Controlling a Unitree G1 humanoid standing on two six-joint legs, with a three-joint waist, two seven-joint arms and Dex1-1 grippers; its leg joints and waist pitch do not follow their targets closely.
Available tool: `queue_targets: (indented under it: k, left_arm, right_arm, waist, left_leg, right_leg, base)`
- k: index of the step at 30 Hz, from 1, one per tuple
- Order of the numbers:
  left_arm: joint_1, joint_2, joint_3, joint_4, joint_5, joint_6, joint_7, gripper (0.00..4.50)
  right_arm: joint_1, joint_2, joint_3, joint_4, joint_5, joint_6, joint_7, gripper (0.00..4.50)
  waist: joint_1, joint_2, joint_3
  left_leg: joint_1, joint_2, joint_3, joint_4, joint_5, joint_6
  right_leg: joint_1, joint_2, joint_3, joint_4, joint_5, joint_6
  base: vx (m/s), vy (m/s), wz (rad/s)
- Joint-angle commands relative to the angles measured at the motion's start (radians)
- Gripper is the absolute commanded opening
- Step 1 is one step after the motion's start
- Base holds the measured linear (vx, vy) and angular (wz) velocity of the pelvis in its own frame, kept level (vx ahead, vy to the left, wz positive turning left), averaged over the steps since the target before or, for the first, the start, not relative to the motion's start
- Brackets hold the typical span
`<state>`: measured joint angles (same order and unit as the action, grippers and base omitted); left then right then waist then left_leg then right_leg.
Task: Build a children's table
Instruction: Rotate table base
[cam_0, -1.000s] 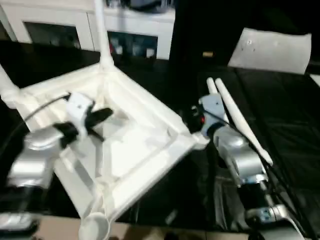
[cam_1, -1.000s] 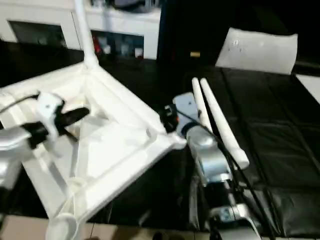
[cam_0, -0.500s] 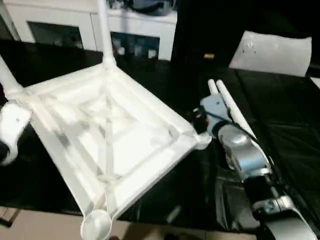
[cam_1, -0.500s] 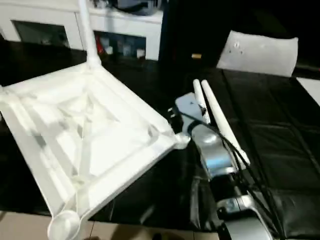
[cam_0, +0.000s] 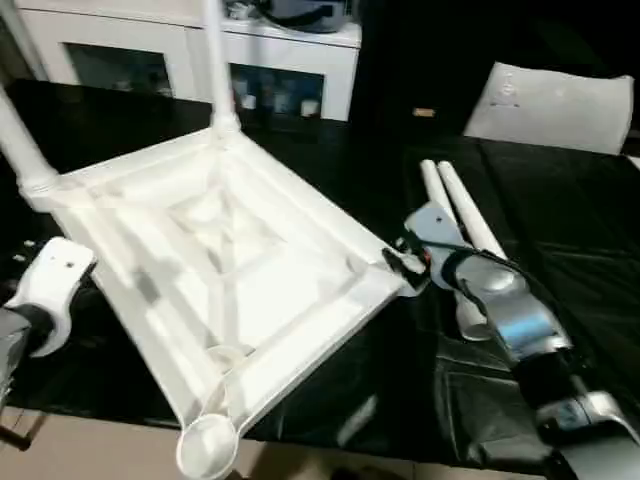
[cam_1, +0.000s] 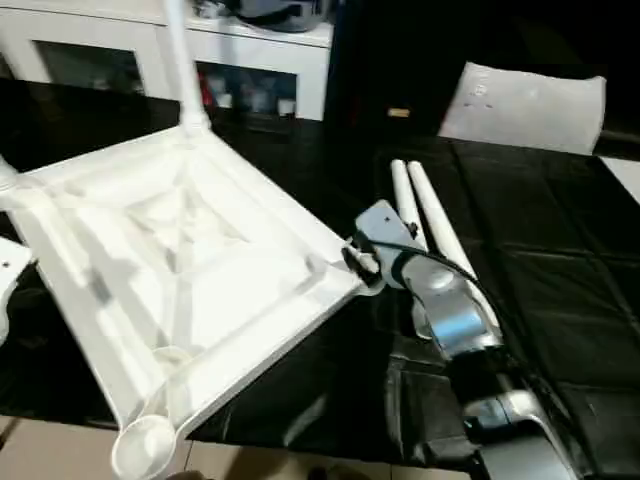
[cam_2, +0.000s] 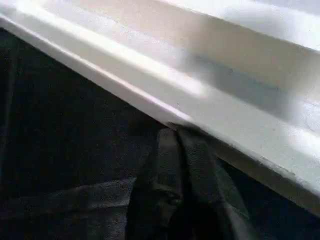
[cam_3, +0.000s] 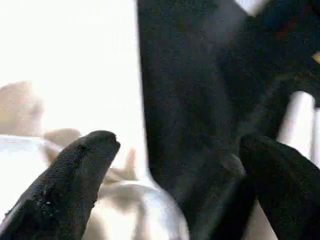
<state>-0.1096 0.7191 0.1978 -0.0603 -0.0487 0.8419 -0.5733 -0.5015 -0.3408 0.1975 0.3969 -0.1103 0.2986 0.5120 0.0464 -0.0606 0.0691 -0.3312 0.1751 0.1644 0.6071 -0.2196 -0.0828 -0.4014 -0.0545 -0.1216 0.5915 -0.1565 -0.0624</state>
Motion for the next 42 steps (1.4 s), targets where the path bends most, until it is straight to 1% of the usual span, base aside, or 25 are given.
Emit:
queue_targets:
  k: [1,3,5,7,8,11,13,14,16,17,21,24,25,26,28,29,30,32,34,35,38,39,40,41,42]
  left_arm:
    - [-0.056,-0.037,-0.029,0.066,-0.028,-0.042,0.007,0.03]
    - [-0.085,-0.052,-0.023,0.109,-0.03,-0.069,0.018,0.03]
    - [-0.146,-0.07,-0.023,0.203,-0.022,-0.128,0.037,0.03]
    - [-0.193,-0.074,-0.028,0.279,-0.008,-0.182,0.047,0.03]
    - [-0.228,-0.081,-0.023,0.331,-0.005,-0.207,0.056,0.03]
    - [-0.295,-0.086,-0.024,0.437,0.005,-0.28,0.058,0.03]
    - [-0.341,-0.089,-0.027,0.517,0.014,-0.354,0.063,0.03]
    - [-0.372,-0.083,-0.033,0.576,0.024,-0.416,0.068,0.03]
    - [-0.382,-0.074,-0.039,0.589,0.03,-0.44,0.067,0.03]
    - [-0.384,-0.069,-0.037,0.583,0.024,-0.446,0.059,0.03]
    - [-0.365,-0.068,-0.03,0.508,-0.02,-0.493,-0.02,0.03]
    - [-0.316,-0.085,-0.035,0.363,-0.093,-0.48,-0.121,0.03]
    - [-0.304,-0.088,-0.041,0.334,-0.107,-0.483,-0.14,0.03]
    - [-0.255,-0.102,-0.065,0.215,-0.163,-0.486,-0.203,0.03]
    - [-0.241,-0.107,-0.07,0.183,-0.177,-0.484,-0.215,0.03]
    - [-0.216,-0.125,-0.087,0.106,-0.203,-0.454,-0.209,0.03]
    - [-0.193,-0.144,-0.107,0.029,-0.226,-0.419,-0.197,0.03]
    - [-0.171,-0.169,-0.13,-0.046,-0.241,-0.391,-0.175,0.03]
    - [-0.149,-0.192,-0.155,-0.114,-0.275,-0.35,-0.169,0.03]
    - [-0.128,-0.215,-0.188,-0.172,-0.304,-0.319,-0.167,0.03]
    - [-0.098,-0.247,-0.234,-0.246,-0.33,-0.283,-0.169,0.03]
    - [-0.083,-0.256,-0.286,-0.268,-0.336,-0.277,-0.197,0.03]
    - [-0.079,-0.258,-0.301,-0.274,-0.34,-0.272,-0.206,0.03]
    - [-0.064,-0.265,-0.378,-0.3,-0.347,-0.25,-0.245,0.03]
    - [-0.064,-0.266,-0.393,-0.302,-0.344,-0.246,-0.251,0.03]
  right_arm:
    - [0.034,-0.016,0.039,-0.066,0.043,0.058,0.107,4.5]
    - [0.046,-0.021,0.044,-0.098,0.061,0.078,0.139,4.5]
    - [0.066,-0.026,0.05,-0.153,0.092,0.115,0.195,4.5]
    - [0.076,-0.025,0.053,-0.18,0.11,0.135,0.218,4.5]
    - [0.082,-0.025,0.055,-0.196,0.121,0.147,0.228,4.5]
    - [0.095,-0.022,0.06,-0.227,0.134,0.172,0.246,4.5]
    - [0.105,-0.011,0.064,-0.249,0.145,0.188,0.252,4.5]
    - [0.112,0.004,0.066,-0.272,0.153,0.194,0.243,4.5]
    - [0.116,0.019,0.062,-0.283,0.156,0.186,0.226,4.5]
    - [0.117,0.031,0.051,-0.289,0.159,0.179,0.209,4.5]
    - [0.113,0.056,0.008,-0.301,0.169,0.159,0.157,4.5]
    - [0.113,0.062,-0.029,-0.318,0.165,0.148,0.112,4.5]
    - [0.113,0.065,-0.039,-0.32,0.163,0.146,0.095,4.5]
    - [0.111,0.081,-0.084,-0.327,0.157,0.145,0.023,4.5]
    - [0.111,0.085,-0.096,-0.328,0.156,0.146,0.004,4.5]
    - [0.112,0.105,-0.128,-0.339,0.157,0.161,-0.05,4.5]
    - [0.115,0.127,-0.162,-0.355,0.162,0.184,-0.102,4.5]
    - [0.125,0.148,-0.188,-0.382,0.164,0.201,-0.145,4.5]
    - [0.144,0.153,-0.187,-0.414,0.153,0.21,-0.159,4.5]
    - [0.163,0.158,-0.188,-0.444,0.152,0.223,-0.165,4.5]
    - [0.186,0.165,-0.187,-0.483,0.154,0.24,-0.175,4.5]
    - [0.202,0.158,-0.175,-0.502,0.147,0.245,-0.175,4.5]
    - [0.206,0.156,-0.171,-0.507,0.145,0.246,-0.175,4.5]
    - [0.226,0.146,-0.155,-0.528,0.135,0.253,-0.176,4.5]
    - [0.229,0.144,-0.153,-0.532,0.133,0.254,-0.176,4.5]
  waist:
    - [-0.009,0.029,-0.055]
    - [-0.001,0.032,-0.052]
    - [0.002,0.033,-0.057]
    - [0.004,0.034,-0.058]
    - [0.005,0.04,-0.056]
    - [0.0,0.039,-0.056]
    - [0.002,0.04,-0.057]
    - [0.004,0.043,-0.058]
    - [0.003,0.041,-0.062]
    - [0.004,0.045,-0.064]
    - [0.012,0.047,-0.067]
    - [0.011,0.042,-0.069]
    - [0.011,0.043,-0.068]
    - [0.013,0.041,-0.068]
    - [0.012,0.041,-0.067]
    - [0.01,0.043,-0.067]
    - [0.007,0.043,-0.068]
    - [0.004,0.04,-0.067]
    - [0.002,0.04,-0.064]
    - [0.0,0.033,-0.064]
    - [-0.001,0.035,-0.061]
    - [-0.006,0.029,-0.061]
    - [-0.005,0.03,-0.061]
    - [-0.008,0.032,-0.059]
    - [-0.008,0.032,-0.058]
  left_leg:
    - [0.01,0.047,-0.019,-0.069,-0.234,0.074]
    - [0.013,0.043,-0.02,-0.069,-0.247,0.078]
    - [0.011,0.047,-0.025,-0.071,-0.247,0.072]
    - [0.018,0.048,-0.027,-0.072,-0.258,0.07]
    - [0.013,0.049,-0.032,-0.077,-0.264,0.069]
    - [0.015,0.057,-0.04,-0.081,-0.299,0.051]
    - [0.018,0.051,-0.039,-0.078,-0.3,0.053]
    - [0.015,0.053,-0.042,-0.08,-0.289,0.051]
    - [0.007,0.063,-0.047,-0.084,-0.27,0.043]
    - [0.008,0.069,-0.048,-0.085,-0.264,0.034]
    - [0.004,0.073,-0.041,-0.083,-0.187,0.016]
    - [-0.007,0.074,-0.038,-0.083,-0.119,0.013]
    - [-0.007,0.072,-0.036,-0.082,-0.116,0.016]
    - [-0.008,0.072,-0.036,-0.082,-0.107,0.016]
    - [-0.007,0.069,-0.031,-0.082,-0.1,0.015]
    - [-0.006,0.068,-0.031,-0.083,-0.101,0.016]
    - [-0.006,0.075,-0.033,-0.084,-0.106,0.01]
    - [-0.003,0.075,-0.032,-0.084,-0.117,0.004]
    - [-0.003,0.068,-0.029,-0.084,-0.134,0.008]
    - [-0.005,0.069,-0.028,-0.084,-0.131,0.011]
    - [-0.003,0.061,-0.026,-0.082,-0.158,0.022]
    - [-0.005,0.06,-0.026,-0.082,-0.163,0.024]
    - [-0.003,0.059,-0.028,-0.082,-0.163,0.025]
    - [-0.003,0.058,-0.028,-0.082,-0.166,0.026]
    - [-0.001,0.058,-0.028,-0.082,-0.175,0.026]
  right_leg:
    - [0.04,-0.083,0.062,-0.104,-0.495,-0.053]
    - [0.04,-0.084,0.056,-0.119,-0.546,-0.031]
    - [0.046,-0.089,0.052,-0.118,-0.543,-0.024]
    - [0.043,-0.088,0.048,-0.122,-0.536,-0.015]
    - [0.049,-0.088,0.045,-0.124,-0.535,-0.01]
    - [0.052,-0.096,0.041,-0.124,-0.517,-0.017]
    - [0.051,-0.099,0.041,-0.13,-0.524,-0.01]
    - [0.056,-0.103,0.041,-0.128,-0.509,-0.014]
    - [0.063,-0.108,0.041,-0.117,-0.456,-0.029]
    - [0.062,-0.112,0.045,-0.109,-0.417,-0.047]
    - [0.064,-0.117,0.06,-0.085,-0.284,-0.124]
    - [0.073,-0.12,0.065,-0.066,-0.192,-0.162]
    - [0.074,-0.118,0.065,-0.065,-0.192,-0.164]
    - [0.078,-0.124,0.066,-0.066,-0.208,-0.16]
    - [0.075,-0.118,0.064,-0.071,-0.236,-0.157]
    - [0.075,-0.113,0.064,-0.07,-0.243,-0.15]
    - [0.077,-0.115,0.064,-0.066,-0.241,-0.15]
    - [0.074,-0.112,0.062,-0.07,-0.261,-0.149]
    - [0.074,-0.107,0.061,-0.076,-0.3,-0.126]
    - [0.075,-0.106,0.061,-0.078,-0.305,-0.115]
    - [0.071,-0.104,0.057,-0.093,-0.391,-0.08]
    - [0.071,-0.102,0.055,-0.097,-0.416,-0.061]
    - [0.071,-0.101,0.054,-0.099,-0.427,-0.05]
    - [0.069,-0.099,0.053,-0.102,-0.443,-0.035]
    - [0.066,-0.099,0.052,-0.105,-0.461,-0.021]
  base:
    - [0.0,0.0,0.0]
    - [0.0,0.0,0.0]
    - [0.0,0.0,0.0]
    - [0.0,0.0,0.0]
    - [0.0,0.0,0.0]
    - [0.0,0.0,0.0]
    - [0.0,0.0,0.0]
    - [0.0,0.0,0.0]
    - [0.0,0.0,0.0]
    - [0.0,0.0,0.0]
    - [0.0,0.0,0.0]
    - [0.0,0.0,0.0]
    - [0.0,0.0,0.0]
    - [0.0,0.0,0.0]
    - [0.0,0.0,0.0]
    - [0.0,0.0,0.0]
    - [0.0,0.0,0.0]
    - [0.0,0.0,0.0]
    - [0.0,0.0,0.0]
    - [0.0,0.0,0.0]
    - [0.0,0.0,0.0]
    - [0.0,0.0,0.0]
    - [0.0,0.0,0.0]
    - [0.0,0.0,0.0]
    - [0.0,0.0,0.0]
